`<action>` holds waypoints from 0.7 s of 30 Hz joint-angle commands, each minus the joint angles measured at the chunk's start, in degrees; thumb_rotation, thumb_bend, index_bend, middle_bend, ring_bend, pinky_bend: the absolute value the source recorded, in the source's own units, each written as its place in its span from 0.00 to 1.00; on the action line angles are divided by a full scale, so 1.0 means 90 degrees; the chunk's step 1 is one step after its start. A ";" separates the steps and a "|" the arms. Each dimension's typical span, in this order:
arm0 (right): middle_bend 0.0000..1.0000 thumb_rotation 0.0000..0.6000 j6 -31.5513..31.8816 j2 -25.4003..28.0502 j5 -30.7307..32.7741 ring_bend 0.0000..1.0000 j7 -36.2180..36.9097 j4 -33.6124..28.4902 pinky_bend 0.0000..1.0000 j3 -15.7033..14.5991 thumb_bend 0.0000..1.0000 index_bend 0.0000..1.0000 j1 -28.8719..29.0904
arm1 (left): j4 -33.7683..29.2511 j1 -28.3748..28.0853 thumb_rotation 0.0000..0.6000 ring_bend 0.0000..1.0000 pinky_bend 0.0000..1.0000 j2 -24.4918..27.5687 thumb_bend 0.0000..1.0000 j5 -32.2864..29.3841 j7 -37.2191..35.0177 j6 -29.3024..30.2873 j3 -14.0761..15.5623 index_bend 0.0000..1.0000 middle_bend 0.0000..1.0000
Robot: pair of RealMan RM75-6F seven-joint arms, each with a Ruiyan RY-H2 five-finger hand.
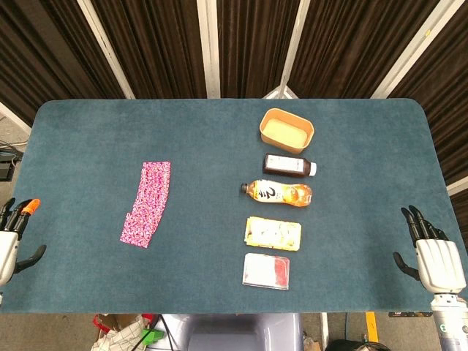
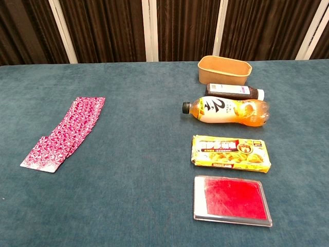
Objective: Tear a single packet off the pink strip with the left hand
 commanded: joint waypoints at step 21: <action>0.09 1.00 0.0083 0.0079 -0.0030 0.23 0.0043 -0.0052 0.35 -0.0034 0.31 0.00 -0.0068 | -0.0028 -0.0032 1.00 0.08 0.26 -0.0011 0.38 0.0133 0.0003 -0.0044 0.0068 0.12 0.22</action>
